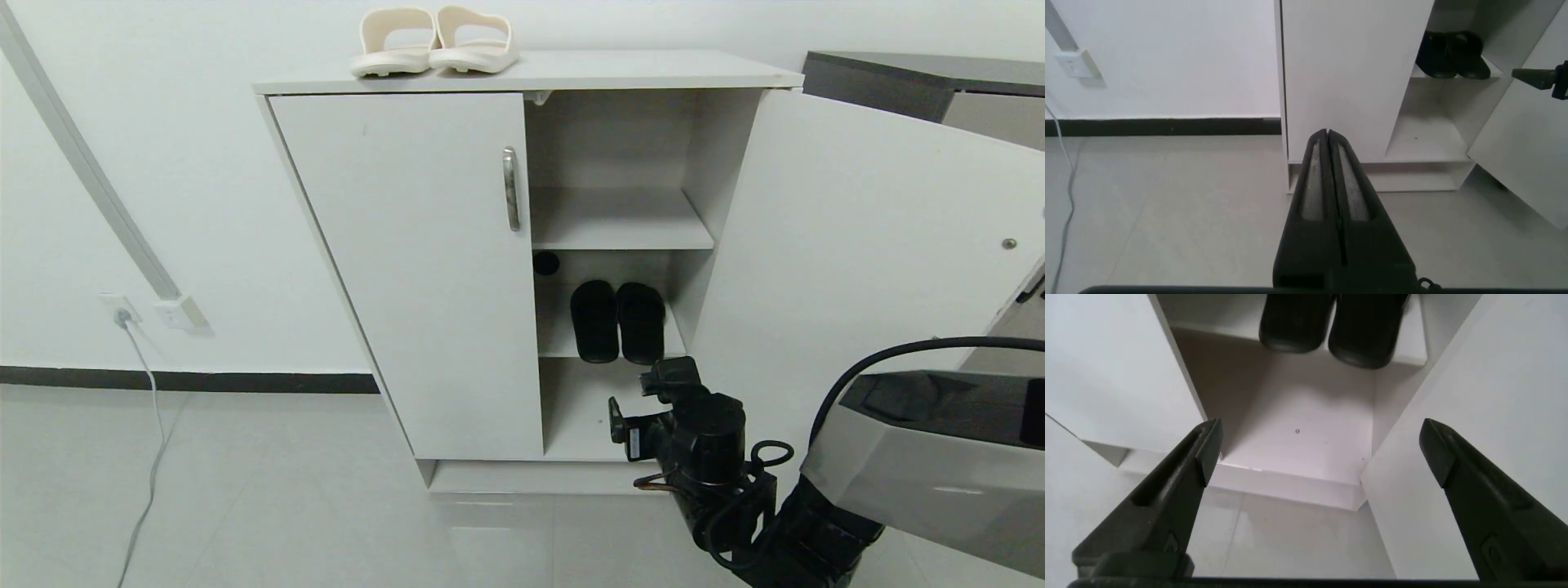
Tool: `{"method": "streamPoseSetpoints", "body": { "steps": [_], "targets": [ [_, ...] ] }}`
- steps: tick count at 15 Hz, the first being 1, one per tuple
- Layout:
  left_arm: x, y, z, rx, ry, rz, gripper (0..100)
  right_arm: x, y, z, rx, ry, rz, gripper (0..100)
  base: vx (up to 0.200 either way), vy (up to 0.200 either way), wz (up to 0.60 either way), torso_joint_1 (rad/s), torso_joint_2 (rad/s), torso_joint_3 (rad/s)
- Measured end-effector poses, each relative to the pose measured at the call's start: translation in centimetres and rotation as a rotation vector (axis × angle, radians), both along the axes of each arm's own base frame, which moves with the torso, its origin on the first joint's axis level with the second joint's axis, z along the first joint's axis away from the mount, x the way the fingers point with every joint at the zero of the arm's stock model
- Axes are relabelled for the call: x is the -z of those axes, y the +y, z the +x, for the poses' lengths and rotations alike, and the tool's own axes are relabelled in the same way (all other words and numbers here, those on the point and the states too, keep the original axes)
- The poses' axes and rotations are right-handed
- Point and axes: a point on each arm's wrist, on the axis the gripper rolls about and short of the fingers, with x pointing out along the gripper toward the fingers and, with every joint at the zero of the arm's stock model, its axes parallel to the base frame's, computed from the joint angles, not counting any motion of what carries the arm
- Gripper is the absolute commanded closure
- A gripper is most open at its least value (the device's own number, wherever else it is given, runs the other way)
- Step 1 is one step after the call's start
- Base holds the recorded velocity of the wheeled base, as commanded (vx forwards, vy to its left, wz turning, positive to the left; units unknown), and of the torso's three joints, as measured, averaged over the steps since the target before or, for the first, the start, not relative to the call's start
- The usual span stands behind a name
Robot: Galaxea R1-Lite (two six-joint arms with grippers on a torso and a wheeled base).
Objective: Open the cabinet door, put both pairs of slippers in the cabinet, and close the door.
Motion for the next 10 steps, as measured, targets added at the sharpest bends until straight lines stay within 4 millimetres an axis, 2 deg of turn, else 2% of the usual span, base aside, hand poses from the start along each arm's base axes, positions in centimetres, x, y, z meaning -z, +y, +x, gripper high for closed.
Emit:
{"method": "streamPoseSetpoints", "body": {
  "steps": [3, 9, 10],
  "targets": [
    [-0.01, 0.0, 0.0, 0.0, -0.001, 0.001, 100, 0.0, 0.02, -0.02, -0.001, 0.0, 0.0, 0, 0.0, 0.0, 0.0, -0.002, 0.0, 0.141],
    [0.0, 0.0, 0.0, 0.0, -0.001, 0.0, 100, 0.05, 0.06, -0.04, -0.001, 0.001, -0.001, 0, 0.0, 0.0, 0.0, 0.0, 0.0, 0.0],
    [0.0, 0.0, 0.0, 0.0, -0.001, 0.0, 100, 0.08, 0.06, -0.04, -0.001, 0.002, -0.002, 0, 0.0, 0.2, 0.0, 0.002, 0.0, 0.002]
  ]
}}
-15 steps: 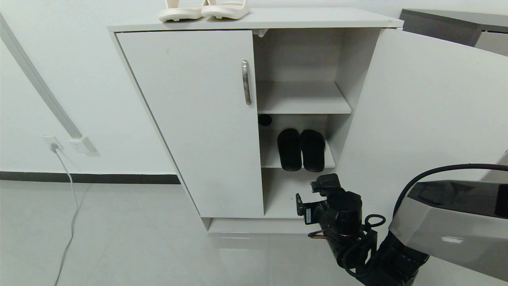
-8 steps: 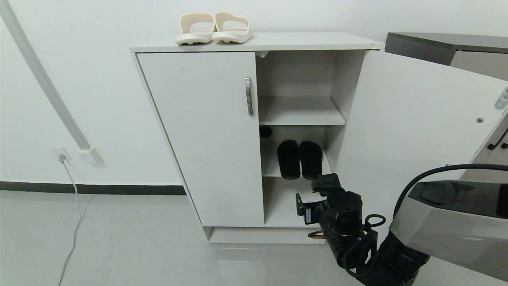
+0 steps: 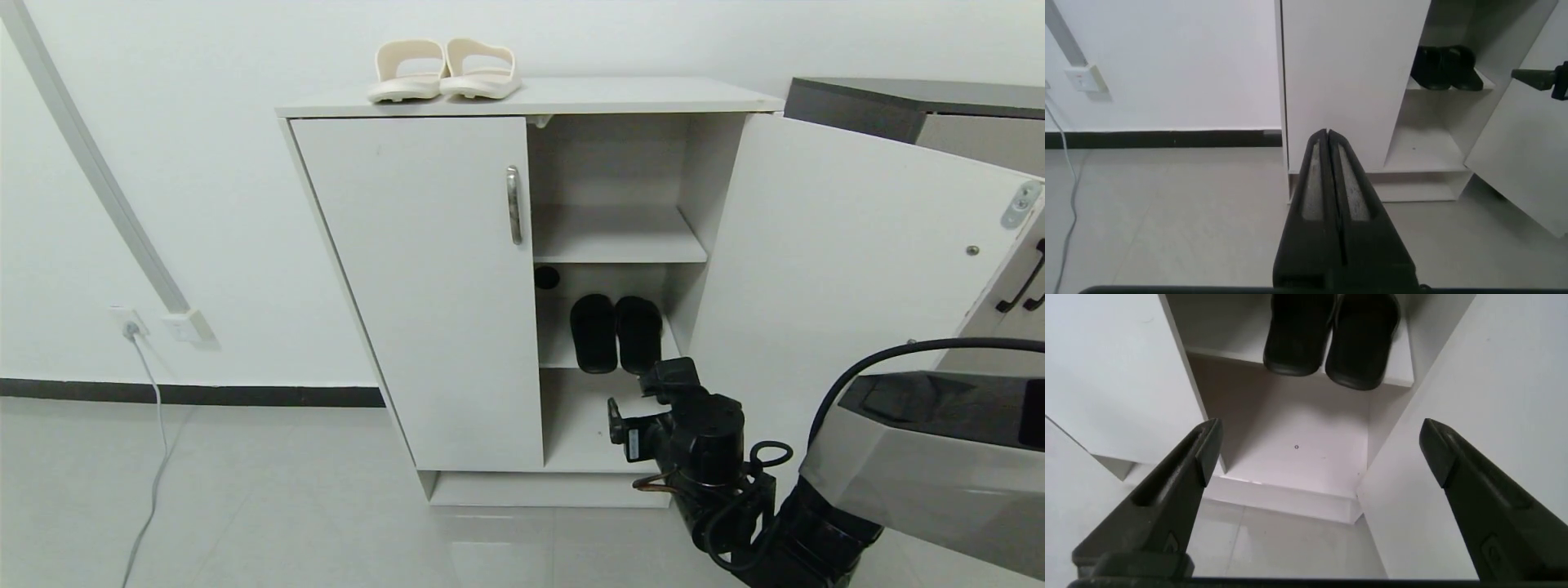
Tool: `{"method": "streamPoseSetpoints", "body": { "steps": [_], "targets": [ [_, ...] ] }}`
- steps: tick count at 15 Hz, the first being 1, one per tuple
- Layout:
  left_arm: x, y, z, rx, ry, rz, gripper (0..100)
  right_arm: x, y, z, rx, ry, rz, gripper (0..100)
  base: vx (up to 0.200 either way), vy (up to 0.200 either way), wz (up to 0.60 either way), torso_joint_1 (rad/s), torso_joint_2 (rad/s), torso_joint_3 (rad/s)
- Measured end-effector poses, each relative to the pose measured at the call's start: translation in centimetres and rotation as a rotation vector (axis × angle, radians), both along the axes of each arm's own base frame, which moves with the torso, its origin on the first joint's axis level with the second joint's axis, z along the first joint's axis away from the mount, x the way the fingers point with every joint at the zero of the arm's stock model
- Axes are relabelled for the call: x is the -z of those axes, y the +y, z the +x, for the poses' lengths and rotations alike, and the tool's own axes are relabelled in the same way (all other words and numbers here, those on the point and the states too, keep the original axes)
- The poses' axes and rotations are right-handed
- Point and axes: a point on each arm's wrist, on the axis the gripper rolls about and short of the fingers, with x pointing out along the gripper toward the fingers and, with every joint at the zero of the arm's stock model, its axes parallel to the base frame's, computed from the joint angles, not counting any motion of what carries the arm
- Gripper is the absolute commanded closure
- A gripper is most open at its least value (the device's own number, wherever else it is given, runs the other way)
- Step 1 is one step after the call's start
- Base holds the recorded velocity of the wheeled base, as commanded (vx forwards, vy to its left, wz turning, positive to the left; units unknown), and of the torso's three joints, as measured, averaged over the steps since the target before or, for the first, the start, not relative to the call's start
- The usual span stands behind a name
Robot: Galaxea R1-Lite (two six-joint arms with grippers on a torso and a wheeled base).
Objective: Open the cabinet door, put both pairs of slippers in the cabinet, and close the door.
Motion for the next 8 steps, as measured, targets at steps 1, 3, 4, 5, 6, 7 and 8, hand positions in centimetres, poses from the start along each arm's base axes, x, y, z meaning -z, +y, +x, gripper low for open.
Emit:
{"method": "streamPoseSetpoints", "body": {
  "steps": [1, 3, 4, 5, 6, 7, 8],
  "targets": [
    [0.0, 0.0, 0.0, 0.0, 0.0, 0.0, 100, 0.01, 0.02, -0.02, -0.001, 0.0, 0.0, 0, 0.0, 0.2, 0.0, -0.002, 0.0, 0.007],
    [-0.01, 0.0, 0.0, -0.001, 0.0, 0.0, 100, 0.0, -0.06, 0.04, 0.002, 0.0, 0.0, 0, 0.0, 0.2, 0.0, 0.01, 0.0, 0.0],
    [0.01, 0.0, 0.0, 0.0, 0.001, 0.0, 100, 0.13, -0.04, -0.02, 0.0, 0.005, -0.005, 0, 0.0, 0.2, 0.0, -0.002, 0.0, 0.002],
    [-0.03, 0.0, 0.0, 0.0, -0.001, 0.0, 100, 0.06, 0.04, -0.06, -0.002, 0.0, 0.0, 0, 0.0, 0.2, 0.0, -0.002, 0.0, 0.002],
    [-0.02, 0.0, 0.0, 0.0, -0.001, 0.0, 100, 0.11, 0.04, -0.09, -0.003, 0.003, -0.003, 0, 0.0, 0.2, 0.0, 0.012, 0.0, 0.002],
    [-0.01, 0.0, 0.0, -0.001, 0.0, 0.0, 100, 0.16, -0.03, -0.06, -0.001, 0.005, -0.004, 0, 0.0, 0.2, 0.0, 0.007, 0.0, 0.002],
    [-0.01, 0.0, 0.0, -0.001, 0.0, 0.0, 100, 0.15, -0.09, -0.02, 0.001, 0.004, -0.004, 0, 0.0, 0.2, 0.0, 0.002, 0.0, 0.002]
  ]
}}
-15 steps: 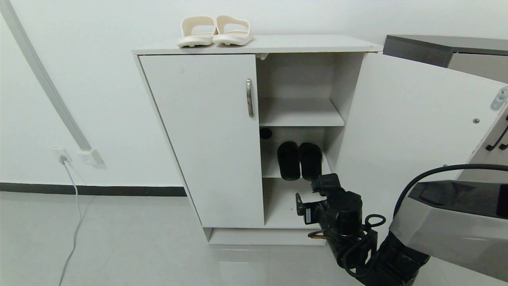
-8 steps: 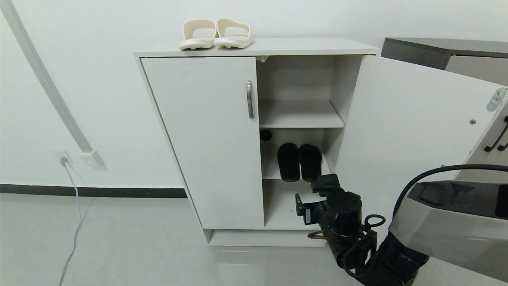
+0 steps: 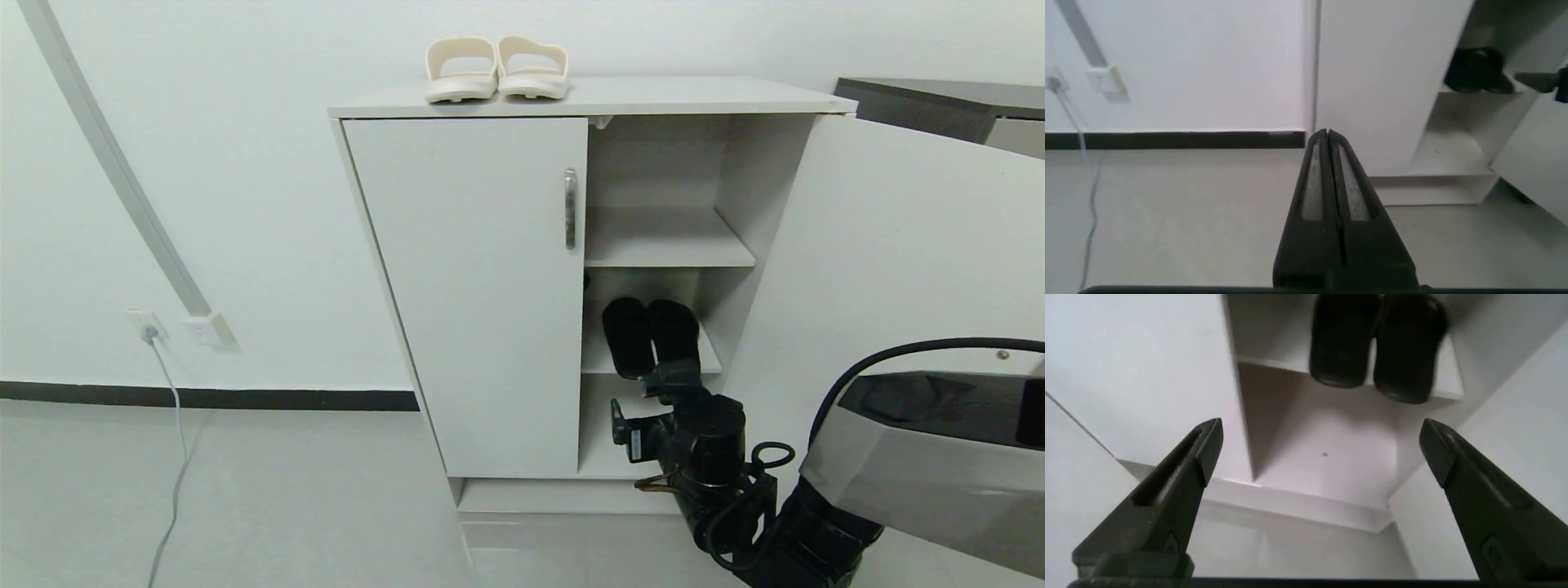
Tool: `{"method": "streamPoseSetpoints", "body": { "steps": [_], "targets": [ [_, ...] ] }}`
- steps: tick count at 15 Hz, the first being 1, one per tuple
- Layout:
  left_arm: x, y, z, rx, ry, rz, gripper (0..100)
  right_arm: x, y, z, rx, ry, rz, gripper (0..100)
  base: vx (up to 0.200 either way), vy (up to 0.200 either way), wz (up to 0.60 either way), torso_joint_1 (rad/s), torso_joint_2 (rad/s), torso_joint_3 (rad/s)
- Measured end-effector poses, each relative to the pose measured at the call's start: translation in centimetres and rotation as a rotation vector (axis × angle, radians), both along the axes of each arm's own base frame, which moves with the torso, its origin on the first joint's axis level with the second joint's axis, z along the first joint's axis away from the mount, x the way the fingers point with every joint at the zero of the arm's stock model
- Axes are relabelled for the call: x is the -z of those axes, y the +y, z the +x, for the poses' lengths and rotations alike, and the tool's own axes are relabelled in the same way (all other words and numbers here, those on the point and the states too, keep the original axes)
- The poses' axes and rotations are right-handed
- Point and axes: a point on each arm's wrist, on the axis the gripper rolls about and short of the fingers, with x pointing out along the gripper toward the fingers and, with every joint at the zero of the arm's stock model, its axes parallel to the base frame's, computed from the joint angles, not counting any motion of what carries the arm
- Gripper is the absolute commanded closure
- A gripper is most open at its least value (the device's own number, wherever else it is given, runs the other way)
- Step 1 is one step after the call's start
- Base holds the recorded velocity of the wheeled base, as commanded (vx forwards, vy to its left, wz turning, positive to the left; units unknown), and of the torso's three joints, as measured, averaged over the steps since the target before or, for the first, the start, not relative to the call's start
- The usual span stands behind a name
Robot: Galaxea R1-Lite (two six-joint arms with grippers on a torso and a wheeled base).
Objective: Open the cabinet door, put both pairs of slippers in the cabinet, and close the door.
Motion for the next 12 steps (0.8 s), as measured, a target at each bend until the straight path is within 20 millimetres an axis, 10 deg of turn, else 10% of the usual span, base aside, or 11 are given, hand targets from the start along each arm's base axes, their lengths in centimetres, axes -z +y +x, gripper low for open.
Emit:
{"method": "streamPoseSetpoints", "body": {
  "steps": [12],
  "targets": [
    [0.0, 0.01, 0.0, 0.0, 0.0, -0.002, 100, -0.18, 0.06, -0.06, -0.003, -0.016, 0.013, 0, 0.0, 0.15, 0.0, 0.002, 0.0, 0.002]
  ]
}}
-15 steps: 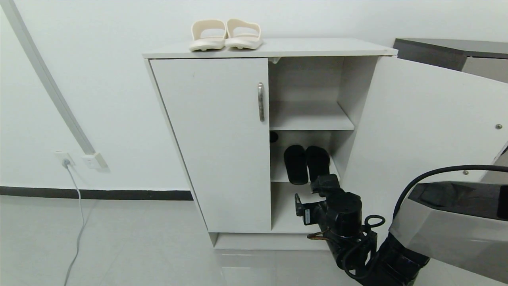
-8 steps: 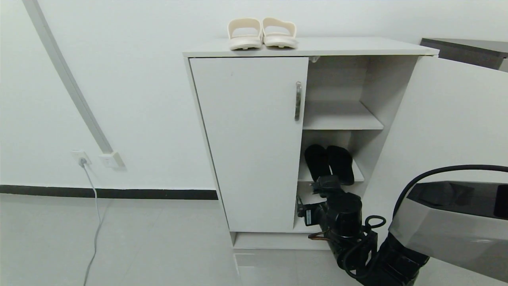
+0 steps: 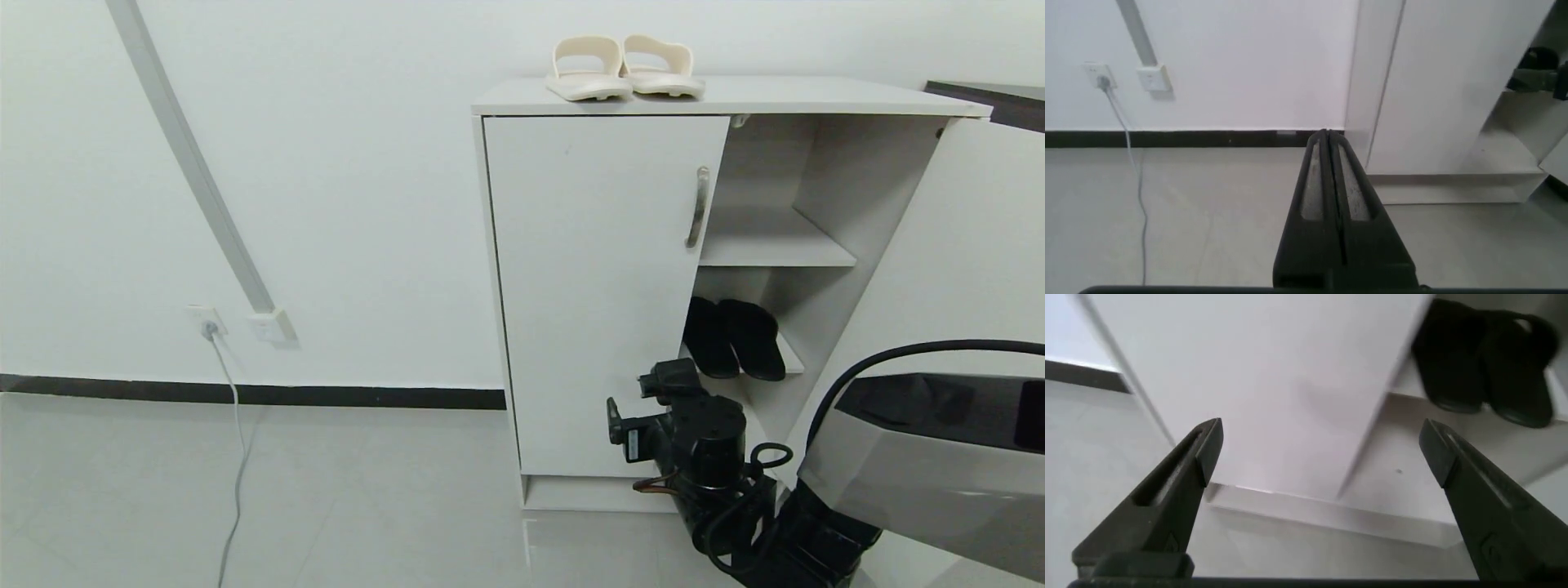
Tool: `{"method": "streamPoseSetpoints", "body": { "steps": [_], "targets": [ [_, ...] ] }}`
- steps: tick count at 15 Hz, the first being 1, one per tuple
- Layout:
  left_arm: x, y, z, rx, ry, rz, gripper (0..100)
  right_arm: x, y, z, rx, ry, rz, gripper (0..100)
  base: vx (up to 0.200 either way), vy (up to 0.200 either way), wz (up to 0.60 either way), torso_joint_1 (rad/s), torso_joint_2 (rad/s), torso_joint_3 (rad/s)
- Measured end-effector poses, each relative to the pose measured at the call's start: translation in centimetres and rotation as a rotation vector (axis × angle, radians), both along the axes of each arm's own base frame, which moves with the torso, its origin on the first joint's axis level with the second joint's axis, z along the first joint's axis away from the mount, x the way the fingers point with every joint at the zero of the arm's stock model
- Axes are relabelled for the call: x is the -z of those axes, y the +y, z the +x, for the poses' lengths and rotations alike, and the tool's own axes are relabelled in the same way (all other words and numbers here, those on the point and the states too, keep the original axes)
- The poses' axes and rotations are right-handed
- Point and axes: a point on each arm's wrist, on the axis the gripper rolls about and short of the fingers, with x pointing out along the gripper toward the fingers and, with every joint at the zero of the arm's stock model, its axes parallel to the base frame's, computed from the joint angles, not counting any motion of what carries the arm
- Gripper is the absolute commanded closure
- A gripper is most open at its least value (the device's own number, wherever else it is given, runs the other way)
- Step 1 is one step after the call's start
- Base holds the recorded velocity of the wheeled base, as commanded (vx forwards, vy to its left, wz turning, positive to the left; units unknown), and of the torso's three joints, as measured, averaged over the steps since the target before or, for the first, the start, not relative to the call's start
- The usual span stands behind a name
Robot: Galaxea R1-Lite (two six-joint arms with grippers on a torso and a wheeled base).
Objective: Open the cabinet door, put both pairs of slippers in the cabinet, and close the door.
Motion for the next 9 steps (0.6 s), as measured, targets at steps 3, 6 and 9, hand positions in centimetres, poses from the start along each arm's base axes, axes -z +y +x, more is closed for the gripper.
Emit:
{"method": "streamPoseSetpoints", "body": {
  "steps": [3, 6, 9],
  "targets": [
    [0.0, 0.0, 0.0, 0.0, 0.0, 0.0, 100, -0.05, -0.07, -0.2, -0.004, -0.01, 0.009, 0, 0.0, 0.0, 0.0, 0.0, 0.0, 0.0],
    [0.0, 0.0, 0.0, -0.002, 0.0, -0.001, 100, -0.12, -0.21, -0.48, -0.018, -0.036, -0.005, 0, 0.0, 0.0, 0.0, 0.0, 0.0, 0.0],
    [0.0, 0.0, 0.0, -0.003, 0.0, -0.001, 100, 0.07, -0.36, -0.5, -0.032, -0.032, -0.021, 0, 0.0, 0.0, 0.0, 0.0, 0.0, 0.0]
  ]
}}
